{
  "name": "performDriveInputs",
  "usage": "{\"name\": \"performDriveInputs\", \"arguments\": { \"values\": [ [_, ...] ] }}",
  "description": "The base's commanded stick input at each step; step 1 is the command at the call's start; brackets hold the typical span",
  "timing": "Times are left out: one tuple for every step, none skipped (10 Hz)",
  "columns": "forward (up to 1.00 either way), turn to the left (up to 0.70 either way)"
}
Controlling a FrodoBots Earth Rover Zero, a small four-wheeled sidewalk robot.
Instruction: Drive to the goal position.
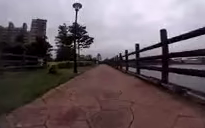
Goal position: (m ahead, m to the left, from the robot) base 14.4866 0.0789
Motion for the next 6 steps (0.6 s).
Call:
{"name": "performDriveInputs", "arguments": {
  "values": [
    [1.0, 0.0],
    [1.0, 0.0],
    [1.0, 0.0],
    [1.0, 0.0],
    [1.0, 0.0],
    [1.0, 0.0]
  ]
}}
